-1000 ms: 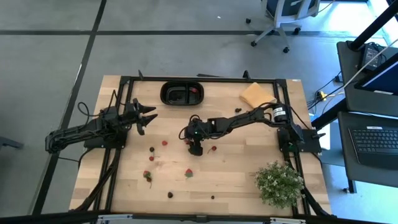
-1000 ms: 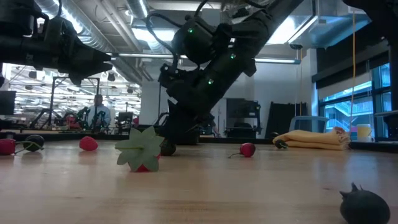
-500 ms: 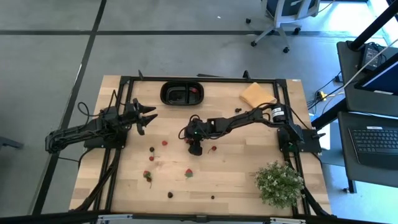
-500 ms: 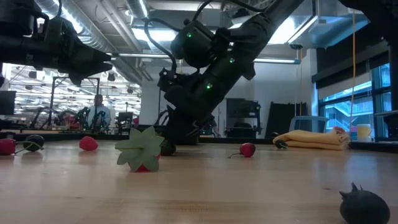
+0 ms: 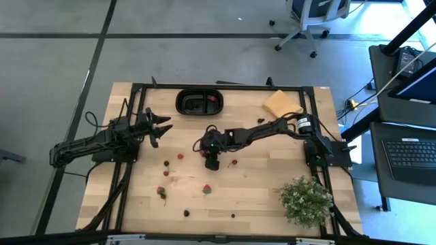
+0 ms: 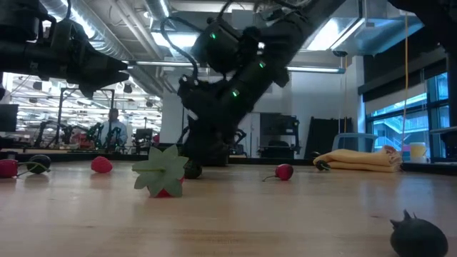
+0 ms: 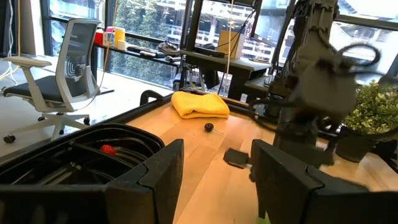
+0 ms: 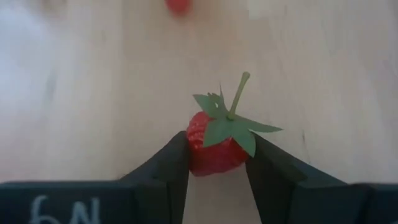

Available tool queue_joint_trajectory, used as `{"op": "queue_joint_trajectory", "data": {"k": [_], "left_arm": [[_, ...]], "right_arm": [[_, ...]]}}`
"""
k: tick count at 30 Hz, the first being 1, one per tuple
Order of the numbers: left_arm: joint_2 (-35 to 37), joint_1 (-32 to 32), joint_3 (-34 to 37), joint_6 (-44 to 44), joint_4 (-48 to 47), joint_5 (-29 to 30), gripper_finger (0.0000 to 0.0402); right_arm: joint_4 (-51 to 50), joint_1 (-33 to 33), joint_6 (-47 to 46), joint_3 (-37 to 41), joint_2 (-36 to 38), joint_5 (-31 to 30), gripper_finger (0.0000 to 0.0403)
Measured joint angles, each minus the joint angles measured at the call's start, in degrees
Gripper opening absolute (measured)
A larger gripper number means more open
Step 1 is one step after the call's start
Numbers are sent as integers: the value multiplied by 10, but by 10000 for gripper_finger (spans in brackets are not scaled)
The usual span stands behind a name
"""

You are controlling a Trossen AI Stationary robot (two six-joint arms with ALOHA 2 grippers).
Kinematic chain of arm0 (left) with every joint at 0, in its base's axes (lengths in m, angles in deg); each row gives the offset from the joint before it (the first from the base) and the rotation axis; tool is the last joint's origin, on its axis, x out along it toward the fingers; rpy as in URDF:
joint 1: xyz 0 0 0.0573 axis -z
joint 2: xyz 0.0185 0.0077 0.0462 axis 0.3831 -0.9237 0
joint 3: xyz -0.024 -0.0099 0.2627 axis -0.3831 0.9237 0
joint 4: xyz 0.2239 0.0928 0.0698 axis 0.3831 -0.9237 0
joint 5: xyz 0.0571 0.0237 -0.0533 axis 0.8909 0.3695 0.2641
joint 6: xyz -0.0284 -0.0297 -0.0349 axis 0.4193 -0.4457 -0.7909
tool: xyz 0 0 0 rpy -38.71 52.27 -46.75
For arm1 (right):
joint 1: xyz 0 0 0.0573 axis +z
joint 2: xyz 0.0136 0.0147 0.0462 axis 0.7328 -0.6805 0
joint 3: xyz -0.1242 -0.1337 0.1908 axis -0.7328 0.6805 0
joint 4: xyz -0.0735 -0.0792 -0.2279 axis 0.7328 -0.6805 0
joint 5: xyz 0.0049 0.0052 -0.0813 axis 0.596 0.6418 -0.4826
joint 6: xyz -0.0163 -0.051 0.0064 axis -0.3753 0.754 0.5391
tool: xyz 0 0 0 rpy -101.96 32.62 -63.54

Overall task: Pick and placing Produce into tupperware
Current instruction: Put the top strawberry into the black bin

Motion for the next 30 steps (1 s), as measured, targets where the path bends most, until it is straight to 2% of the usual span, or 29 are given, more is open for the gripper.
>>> {"op": "queue_joint_trajectory", "data": {"k": [5,14,19,23,30], "left_arm": [[0,0,0,0,0,0,182],[0,0,0,0,0,0,182],[0,0,0,0,0,0,182],[0,0,0,0,0,0,182],[0,0,0,0,0,0,182]], "right_arm": [[-80,-30,19,-84,0,-1,138],[-287,-117,62,-311,0,-2,139],[-362,-164,63,-413,1,-3,141],[-331,-187,62,-442,2,-3,141],[-169,-205,40,-399,-11,-1,143]]}}
